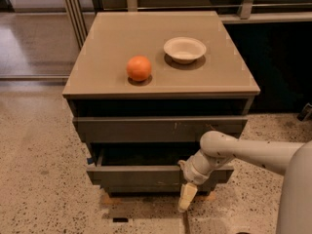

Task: Open middle drawer

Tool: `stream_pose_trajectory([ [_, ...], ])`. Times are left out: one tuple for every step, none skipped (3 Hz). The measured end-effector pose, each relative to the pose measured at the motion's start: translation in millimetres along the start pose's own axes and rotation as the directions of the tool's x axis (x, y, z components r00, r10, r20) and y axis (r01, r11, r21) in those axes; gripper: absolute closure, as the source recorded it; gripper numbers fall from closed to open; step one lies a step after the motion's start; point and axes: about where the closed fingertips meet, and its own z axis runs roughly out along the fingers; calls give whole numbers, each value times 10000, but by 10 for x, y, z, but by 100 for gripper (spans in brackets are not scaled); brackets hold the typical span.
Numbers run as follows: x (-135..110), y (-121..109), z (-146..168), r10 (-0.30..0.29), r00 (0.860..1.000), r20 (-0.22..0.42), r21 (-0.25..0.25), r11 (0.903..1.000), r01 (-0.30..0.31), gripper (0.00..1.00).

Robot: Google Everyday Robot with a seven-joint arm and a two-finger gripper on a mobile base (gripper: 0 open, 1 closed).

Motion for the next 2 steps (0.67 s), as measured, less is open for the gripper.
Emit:
stream_pose_trajectory([
  [0,1,-2,1,10000,-2,-3,10000,-1,0],
  [72,440,-286,138,9978,-653,-1043,9943,-205,0],
])
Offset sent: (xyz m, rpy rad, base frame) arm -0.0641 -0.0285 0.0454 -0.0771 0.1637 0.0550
